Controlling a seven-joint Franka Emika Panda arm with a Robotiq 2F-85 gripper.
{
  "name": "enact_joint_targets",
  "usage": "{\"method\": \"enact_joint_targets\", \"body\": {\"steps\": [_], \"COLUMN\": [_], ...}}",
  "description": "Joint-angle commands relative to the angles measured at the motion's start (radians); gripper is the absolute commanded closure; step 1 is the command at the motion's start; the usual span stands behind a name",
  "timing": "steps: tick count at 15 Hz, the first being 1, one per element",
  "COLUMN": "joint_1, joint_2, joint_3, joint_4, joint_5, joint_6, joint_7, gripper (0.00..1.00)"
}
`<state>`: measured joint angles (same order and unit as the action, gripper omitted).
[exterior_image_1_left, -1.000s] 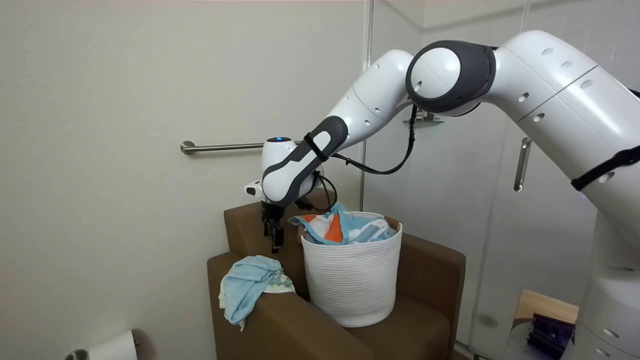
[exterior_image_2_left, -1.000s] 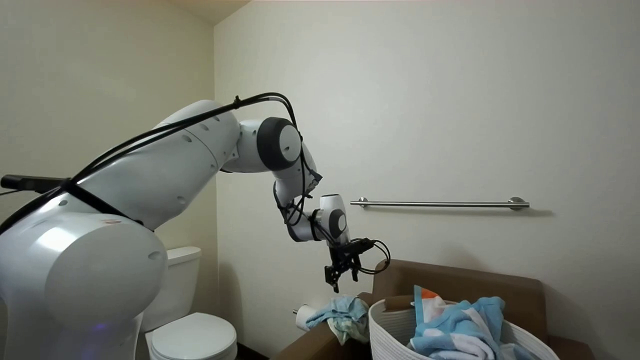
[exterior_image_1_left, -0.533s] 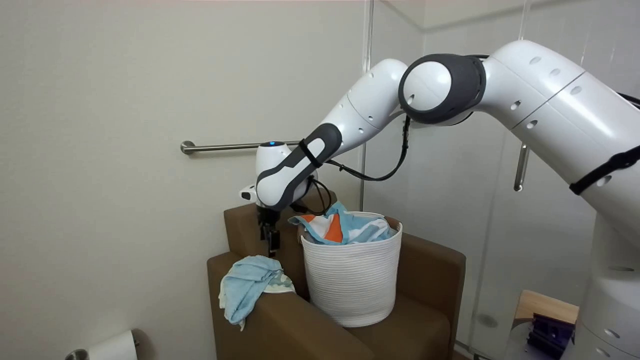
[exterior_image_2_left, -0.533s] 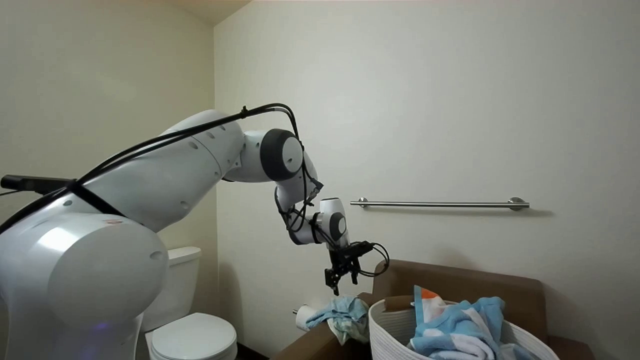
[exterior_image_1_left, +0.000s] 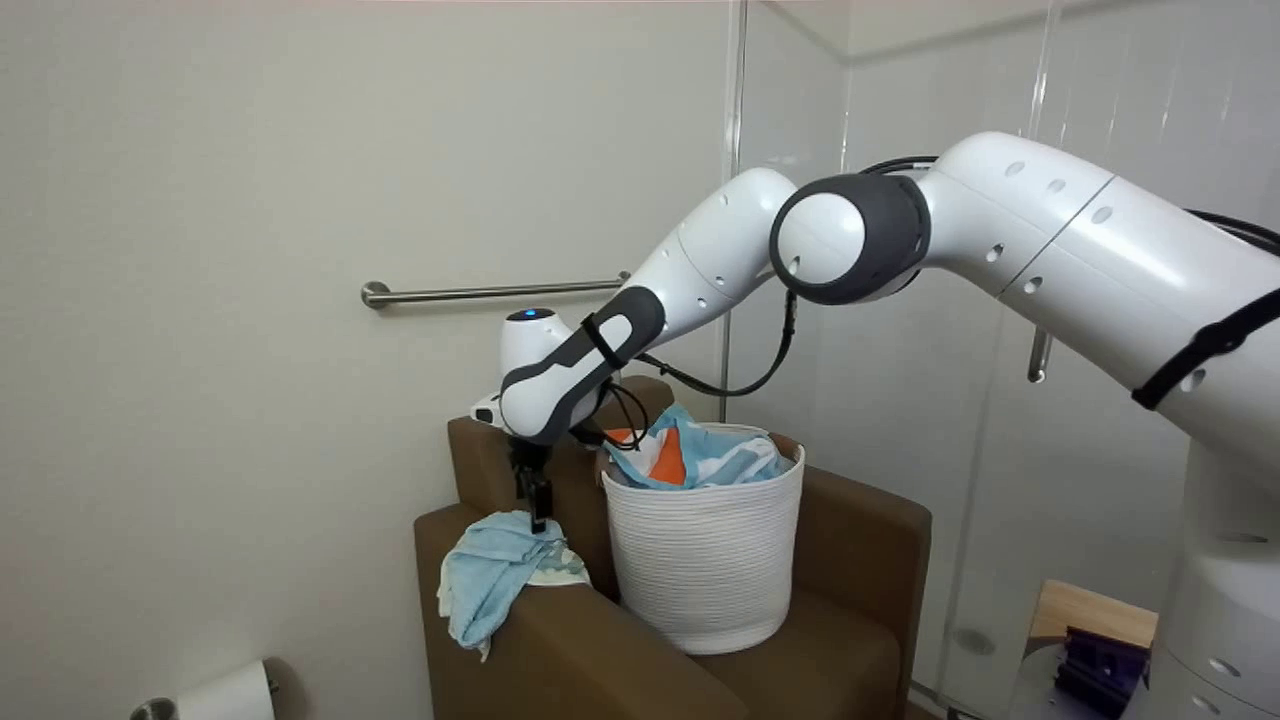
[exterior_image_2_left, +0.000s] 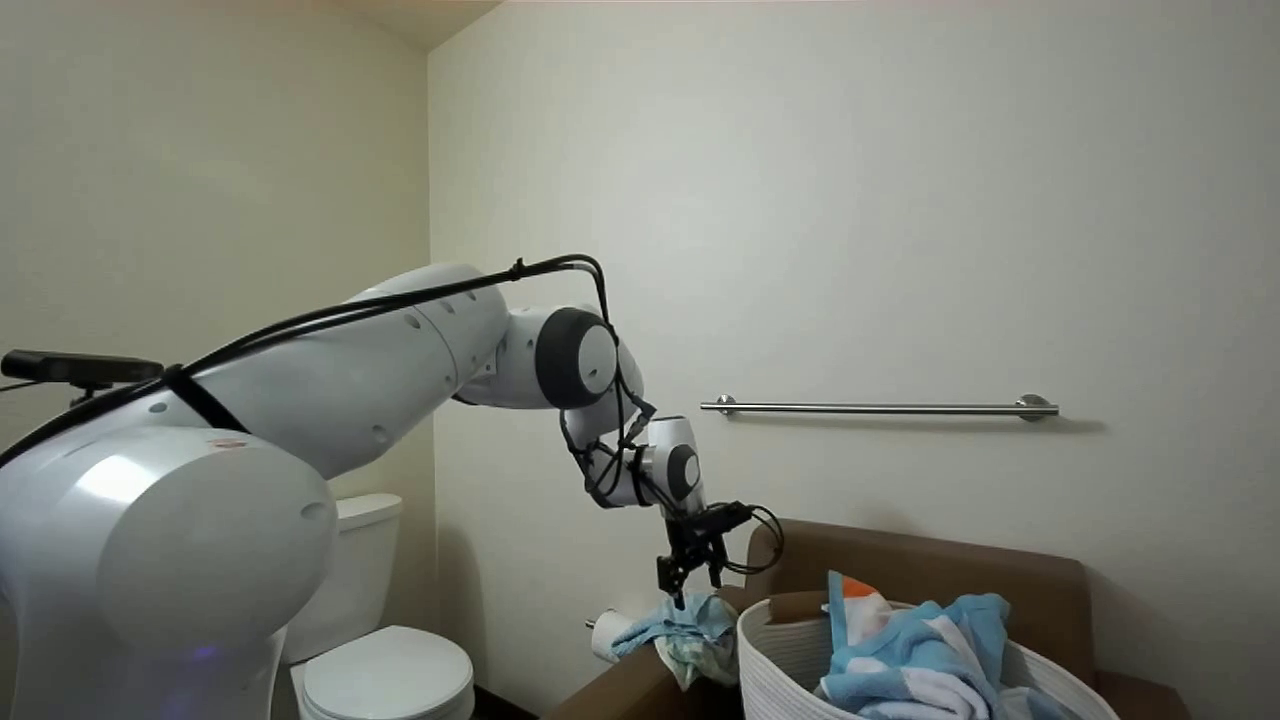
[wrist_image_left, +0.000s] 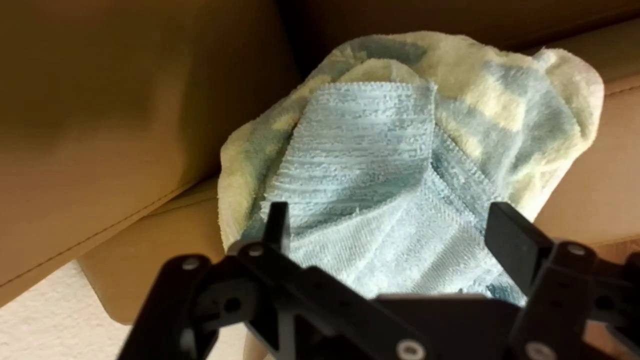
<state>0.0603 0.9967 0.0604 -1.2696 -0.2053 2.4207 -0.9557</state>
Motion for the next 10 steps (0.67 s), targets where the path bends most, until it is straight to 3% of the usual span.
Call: {"method": "enact_joint_targets", "body": {"steps": [1, 10], "joint_1": [0.005, -0.003], "joint_2": [0.080, 0.183], "joint_3": [-0.011, -0.041], "joint_4": [0.108, 0.227], "joint_5": [-0.023, -0.023], "joint_6": [-0.049, -0.079], "joint_7": [0.022, 0.027], "gripper": [0.00, 0.00]}}
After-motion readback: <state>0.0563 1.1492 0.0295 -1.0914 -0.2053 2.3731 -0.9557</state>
